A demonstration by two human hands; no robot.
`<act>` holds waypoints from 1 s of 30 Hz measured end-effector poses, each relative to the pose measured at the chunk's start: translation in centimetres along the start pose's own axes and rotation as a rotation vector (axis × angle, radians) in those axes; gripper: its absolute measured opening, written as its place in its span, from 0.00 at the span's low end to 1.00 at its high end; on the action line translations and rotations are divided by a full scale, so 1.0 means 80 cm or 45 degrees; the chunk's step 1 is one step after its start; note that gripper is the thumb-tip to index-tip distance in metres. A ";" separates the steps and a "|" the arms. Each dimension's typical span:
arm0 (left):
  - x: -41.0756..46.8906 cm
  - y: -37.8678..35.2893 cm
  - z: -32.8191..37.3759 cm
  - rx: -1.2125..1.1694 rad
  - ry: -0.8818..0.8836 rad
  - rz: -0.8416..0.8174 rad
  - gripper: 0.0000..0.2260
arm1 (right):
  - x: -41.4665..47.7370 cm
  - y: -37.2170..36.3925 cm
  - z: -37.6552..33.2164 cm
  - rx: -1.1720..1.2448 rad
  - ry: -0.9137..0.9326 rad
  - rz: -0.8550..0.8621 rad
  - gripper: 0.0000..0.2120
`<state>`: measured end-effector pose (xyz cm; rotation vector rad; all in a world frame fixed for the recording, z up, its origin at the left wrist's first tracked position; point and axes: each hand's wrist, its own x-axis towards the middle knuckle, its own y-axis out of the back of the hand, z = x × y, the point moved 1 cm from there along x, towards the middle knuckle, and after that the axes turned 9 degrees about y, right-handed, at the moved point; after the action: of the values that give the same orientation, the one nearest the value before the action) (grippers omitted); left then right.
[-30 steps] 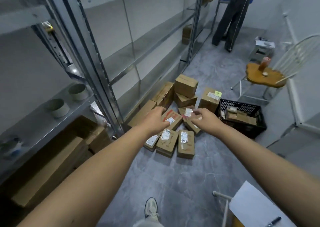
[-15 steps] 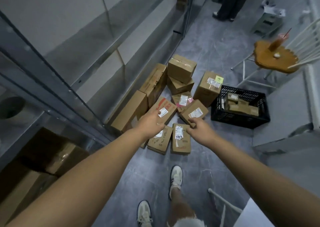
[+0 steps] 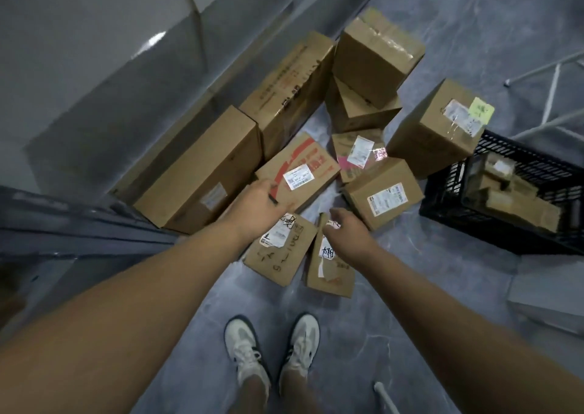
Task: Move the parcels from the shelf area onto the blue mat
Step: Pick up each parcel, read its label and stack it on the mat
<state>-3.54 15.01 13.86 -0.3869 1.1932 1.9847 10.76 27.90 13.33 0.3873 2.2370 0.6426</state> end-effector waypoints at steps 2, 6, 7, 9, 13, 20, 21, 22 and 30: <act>0.047 -0.045 -0.047 -0.030 0.075 -0.013 0.22 | 0.048 -0.048 0.048 0.005 -0.050 -0.025 0.22; 0.124 -0.137 -0.159 -0.016 0.199 -0.140 0.23 | 0.126 -0.138 0.133 0.099 -0.209 -0.033 0.12; 0.141 -0.157 -0.184 -0.018 0.224 -0.142 0.25 | 0.143 -0.162 0.154 0.147 -0.258 -0.051 0.11; 0.168 -0.189 -0.226 -0.048 0.303 -0.119 0.25 | 0.168 -0.206 0.188 0.248 -0.347 -0.100 0.09; 0.203 -0.240 -0.274 -0.231 0.391 -0.165 0.16 | 0.194 -0.274 0.230 0.619 -0.459 0.102 0.23; 0.185 -0.260 -0.265 -0.530 0.479 -0.220 0.15 | 0.187 -0.279 0.216 0.947 -0.564 0.161 0.21; 0.175 -0.249 -0.254 -0.592 0.488 -0.197 0.14 | 0.178 -0.266 0.206 0.955 -0.531 0.168 0.22; 0.163 -0.235 -0.242 -0.647 0.489 -0.173 0.14 | 0.168 -0.250 0.194 0.973 -0.502 0.186 0.23; 0.023 -0.056 -0.071 -0.979 0.370 -0.096 0.12 | 0.044 -0.049 0.016 0.946 -0.246 0.233 0.23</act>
<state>-2.10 12.27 7.06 -1.1136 0.5065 2.3125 9.08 26.66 8.36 0.9804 2.1964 -0.1684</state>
